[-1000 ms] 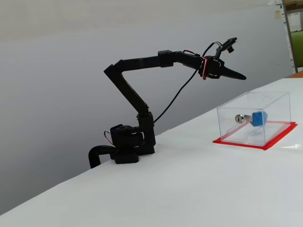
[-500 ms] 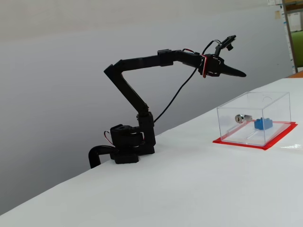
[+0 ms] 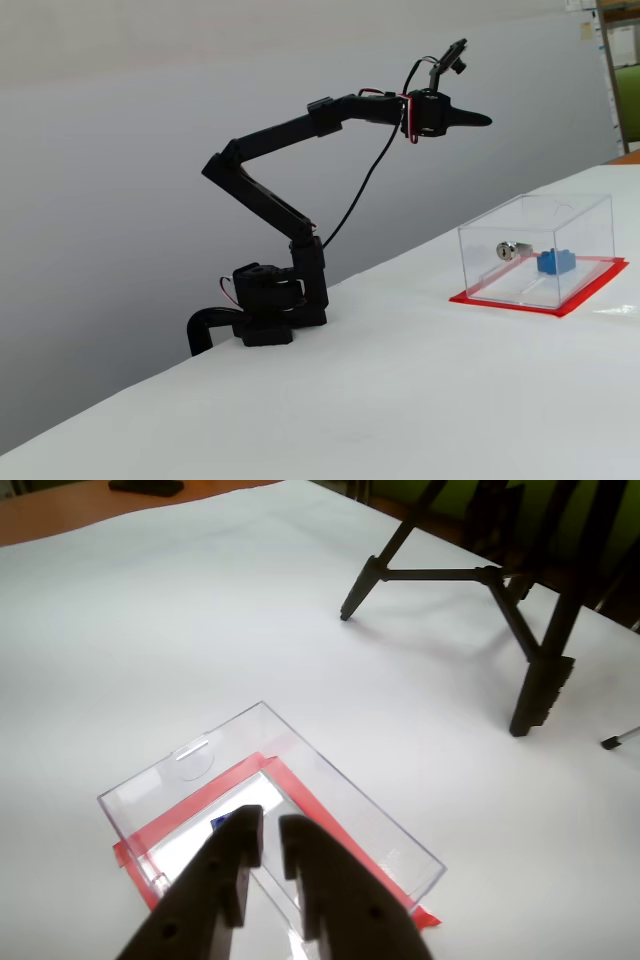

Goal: Pick the blue lego brick and place it into the transparent box

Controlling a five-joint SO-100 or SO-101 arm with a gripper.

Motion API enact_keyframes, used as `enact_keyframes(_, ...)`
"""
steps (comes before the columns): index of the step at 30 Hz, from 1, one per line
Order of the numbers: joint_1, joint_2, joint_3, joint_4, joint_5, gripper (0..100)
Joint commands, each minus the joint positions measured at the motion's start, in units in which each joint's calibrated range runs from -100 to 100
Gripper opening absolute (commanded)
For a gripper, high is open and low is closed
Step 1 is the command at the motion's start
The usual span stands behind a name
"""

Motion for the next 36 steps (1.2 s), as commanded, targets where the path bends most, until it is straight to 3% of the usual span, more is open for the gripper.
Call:
enact_keyframes(1, 6.8, -11.3, 4.7, -0.7, 0.0, 2)
enact_keyframes(16, 35.0, -49.8, 31.6, 0.2, 0.1, 2)
enact_keyframes(26, 46.0, -53.2, 34.4, 17.3, 0.5, 2)
enact_keyframes(36, 55.9, -55.8, 52.1, 17.3, 0.6, 1)
